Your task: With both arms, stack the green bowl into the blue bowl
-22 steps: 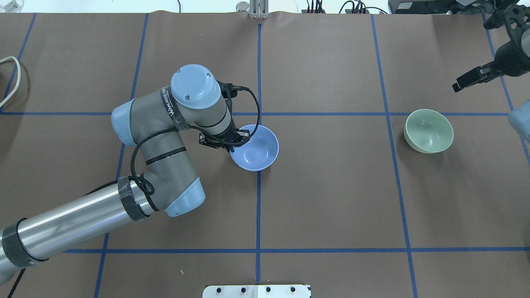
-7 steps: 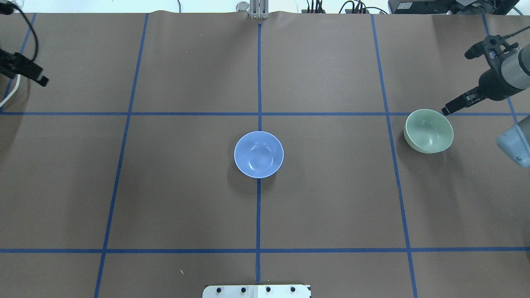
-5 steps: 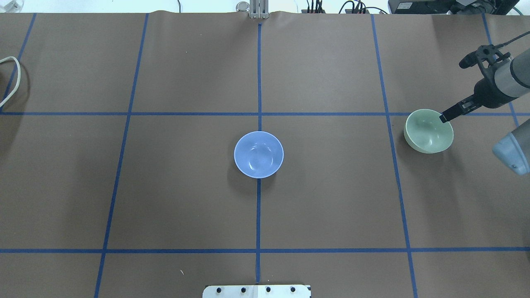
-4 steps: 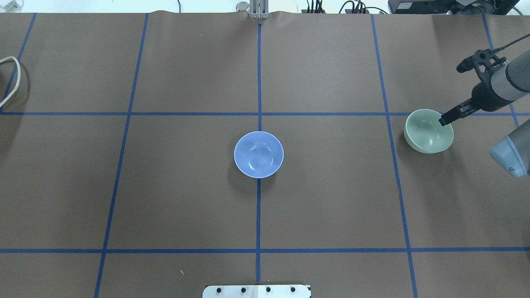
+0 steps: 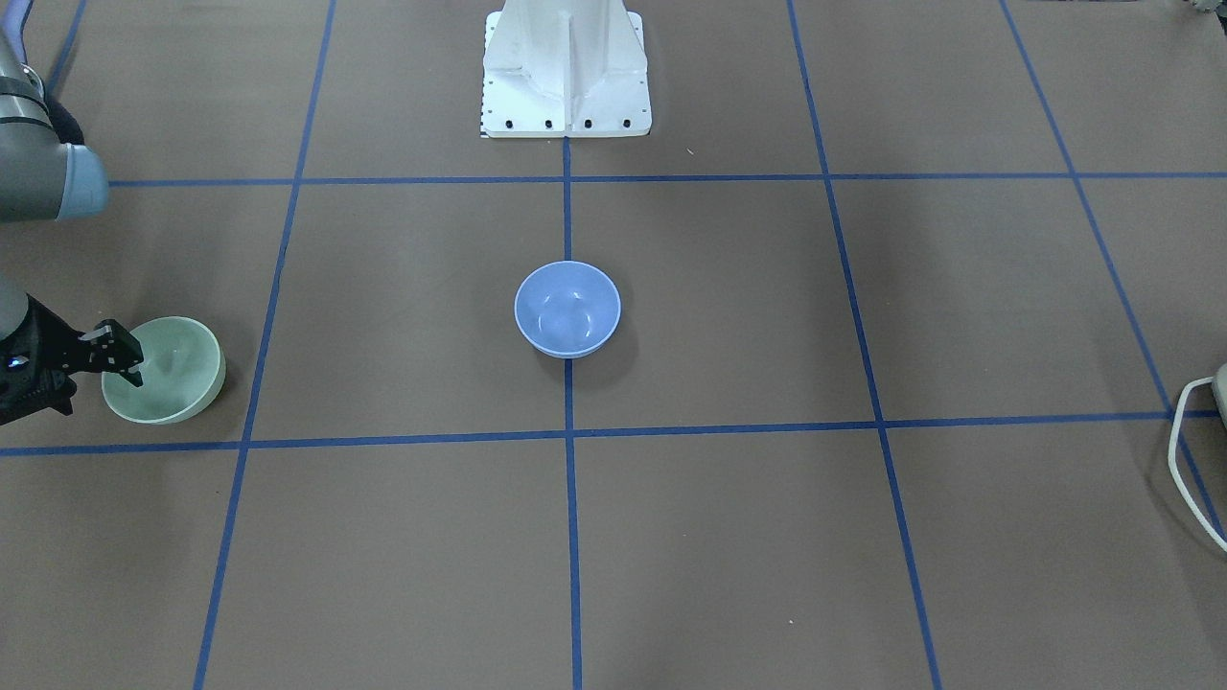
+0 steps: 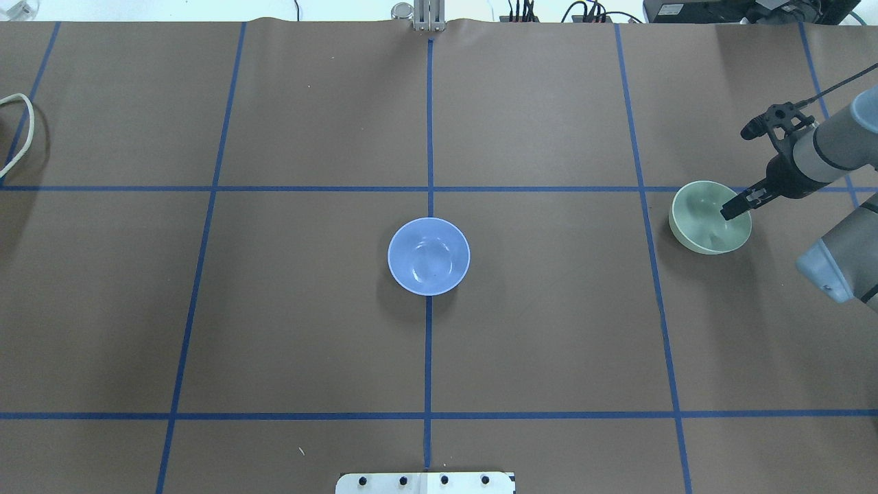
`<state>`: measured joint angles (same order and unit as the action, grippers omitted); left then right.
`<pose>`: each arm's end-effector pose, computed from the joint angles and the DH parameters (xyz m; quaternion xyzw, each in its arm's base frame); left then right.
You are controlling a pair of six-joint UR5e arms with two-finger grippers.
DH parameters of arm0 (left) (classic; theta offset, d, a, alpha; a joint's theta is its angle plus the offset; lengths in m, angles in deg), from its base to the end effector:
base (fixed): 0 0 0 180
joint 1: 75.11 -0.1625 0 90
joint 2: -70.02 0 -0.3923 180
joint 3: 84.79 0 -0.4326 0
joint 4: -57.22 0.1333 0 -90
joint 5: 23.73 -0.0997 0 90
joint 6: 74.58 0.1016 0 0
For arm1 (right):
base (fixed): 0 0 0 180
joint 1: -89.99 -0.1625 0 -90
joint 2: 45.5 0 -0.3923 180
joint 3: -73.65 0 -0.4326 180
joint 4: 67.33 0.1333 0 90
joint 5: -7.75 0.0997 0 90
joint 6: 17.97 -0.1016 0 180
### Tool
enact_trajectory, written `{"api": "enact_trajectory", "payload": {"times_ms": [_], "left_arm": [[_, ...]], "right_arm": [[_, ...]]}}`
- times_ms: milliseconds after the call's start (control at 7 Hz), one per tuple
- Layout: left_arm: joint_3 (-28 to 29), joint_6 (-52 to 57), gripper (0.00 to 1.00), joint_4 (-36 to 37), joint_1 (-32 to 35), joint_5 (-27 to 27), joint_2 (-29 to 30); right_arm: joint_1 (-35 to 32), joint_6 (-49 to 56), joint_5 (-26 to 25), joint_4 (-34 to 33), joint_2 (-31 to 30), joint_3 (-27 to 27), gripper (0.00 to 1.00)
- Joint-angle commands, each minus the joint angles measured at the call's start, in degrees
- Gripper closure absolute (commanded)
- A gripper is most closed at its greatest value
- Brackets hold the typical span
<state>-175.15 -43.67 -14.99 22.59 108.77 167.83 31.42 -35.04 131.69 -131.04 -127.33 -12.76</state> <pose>-0.1401 -0.5535 0.5802 0.0456 0.3667 0.1571 0.9159 -0.2558 -0.5654 0.5375 0.1165 -0.3611 -0.1923 0.9050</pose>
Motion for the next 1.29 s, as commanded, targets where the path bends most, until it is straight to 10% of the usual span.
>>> {"api": "enact_trajectory", "payload": {"times_ms": [0, 571, 1143], "left_arm": [[-0.08, 0.02, 0.02, -0.39, 0.12, -0.04, -1.04], [-0.26, -0.59, 0.02, -1.53, 0.12, -0.04, -2.44], [-5.67, -14.85, 0.02, -2.14, 0.12, 0.22, -8.04]], "right_arm": [[0.12, -0.06, 1.03, 0.52, 0.18, 0.54, 1.00], [-0.49, -7.13, 7.69, 0.34, 3.75, -0.07, 1.00], [3.69, -36.11, 9.22, 0.26, 13.52, -6.64, 1.00]]}}
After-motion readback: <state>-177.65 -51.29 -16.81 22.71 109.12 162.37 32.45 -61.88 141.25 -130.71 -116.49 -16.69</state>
